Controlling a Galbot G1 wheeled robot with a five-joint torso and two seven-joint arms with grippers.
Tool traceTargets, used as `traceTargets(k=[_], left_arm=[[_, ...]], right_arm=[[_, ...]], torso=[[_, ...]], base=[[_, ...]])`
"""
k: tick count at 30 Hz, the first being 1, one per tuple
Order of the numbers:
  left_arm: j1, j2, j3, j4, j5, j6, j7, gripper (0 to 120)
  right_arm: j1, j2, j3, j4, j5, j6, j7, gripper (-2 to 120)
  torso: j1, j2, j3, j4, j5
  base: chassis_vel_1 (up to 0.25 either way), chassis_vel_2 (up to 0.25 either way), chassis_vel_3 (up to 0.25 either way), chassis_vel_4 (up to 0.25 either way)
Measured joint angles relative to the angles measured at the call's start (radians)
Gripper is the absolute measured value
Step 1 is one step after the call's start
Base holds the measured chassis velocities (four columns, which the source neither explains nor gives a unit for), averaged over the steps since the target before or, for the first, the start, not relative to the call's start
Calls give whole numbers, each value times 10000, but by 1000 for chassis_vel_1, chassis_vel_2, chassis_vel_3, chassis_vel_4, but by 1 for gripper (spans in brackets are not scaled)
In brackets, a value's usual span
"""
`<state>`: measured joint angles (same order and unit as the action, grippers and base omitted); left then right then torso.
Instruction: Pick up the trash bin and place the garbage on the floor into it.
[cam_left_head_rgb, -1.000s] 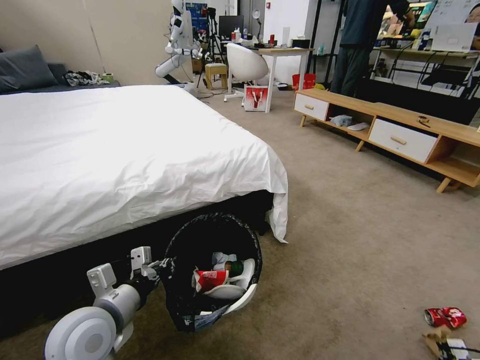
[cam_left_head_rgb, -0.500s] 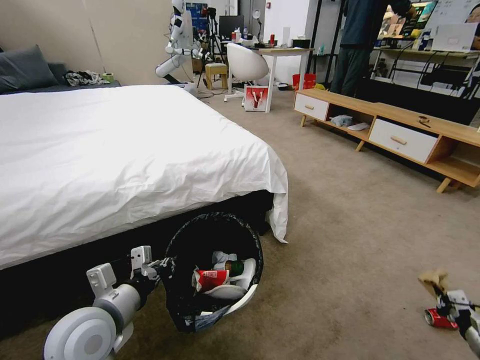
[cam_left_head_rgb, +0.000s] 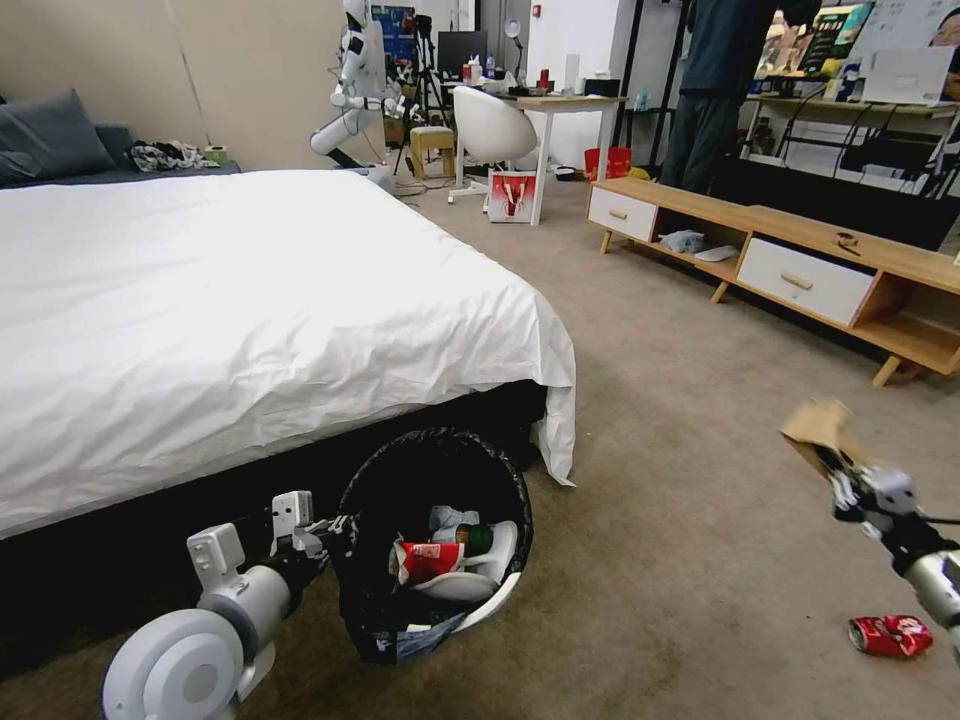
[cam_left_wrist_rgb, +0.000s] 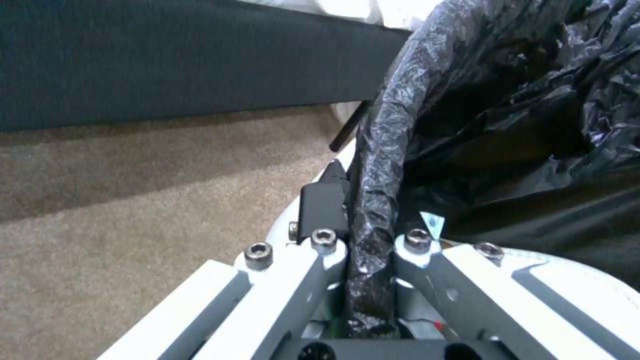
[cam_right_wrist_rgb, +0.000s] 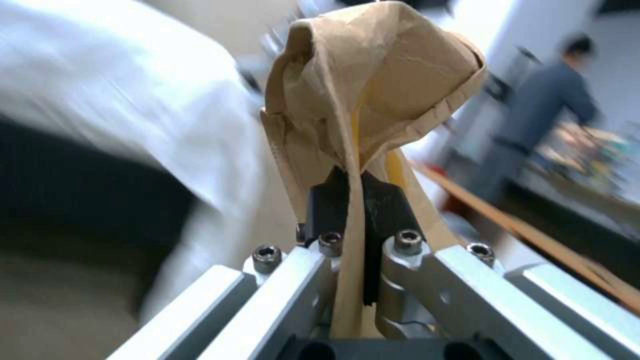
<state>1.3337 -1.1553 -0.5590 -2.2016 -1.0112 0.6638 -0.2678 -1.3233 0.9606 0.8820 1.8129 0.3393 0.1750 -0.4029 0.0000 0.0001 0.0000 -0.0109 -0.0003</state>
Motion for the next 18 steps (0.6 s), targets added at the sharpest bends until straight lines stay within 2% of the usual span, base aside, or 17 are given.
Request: traceTargets(k=[3, 7, 9, 18], left_arm=[[93, 62, 5, -42, 24, 6, 0, 2], [122, 93, 10, -82, 28, 9, 0, 2], [94, 157, 74, -83, 41, 19, -19, 2], [-396, 497, 624, 218, 204, 66, -83, 2]], right_arm=[[-76, -102, -897, 1160, 766, 12, -94, 0], [-43, -180, -1479, 1685, 1014, -11, -121, 0], [117, -402, -2410, 2318, 1513, -198, -49, 0], [722, -1000, -4153, 2472, 2387, -173, -269, 0]], torso=[[0, -1, 0, 0, 0], [0, -1, 0, -1, 1], [0, -1, 0, 1, 0], [0, -1, 0, -4, 0]], base=[[0, 0, 0, 0], [0, 0, 0, 0], [0, 0, 0, 0], [0, 0, 0, 0]])
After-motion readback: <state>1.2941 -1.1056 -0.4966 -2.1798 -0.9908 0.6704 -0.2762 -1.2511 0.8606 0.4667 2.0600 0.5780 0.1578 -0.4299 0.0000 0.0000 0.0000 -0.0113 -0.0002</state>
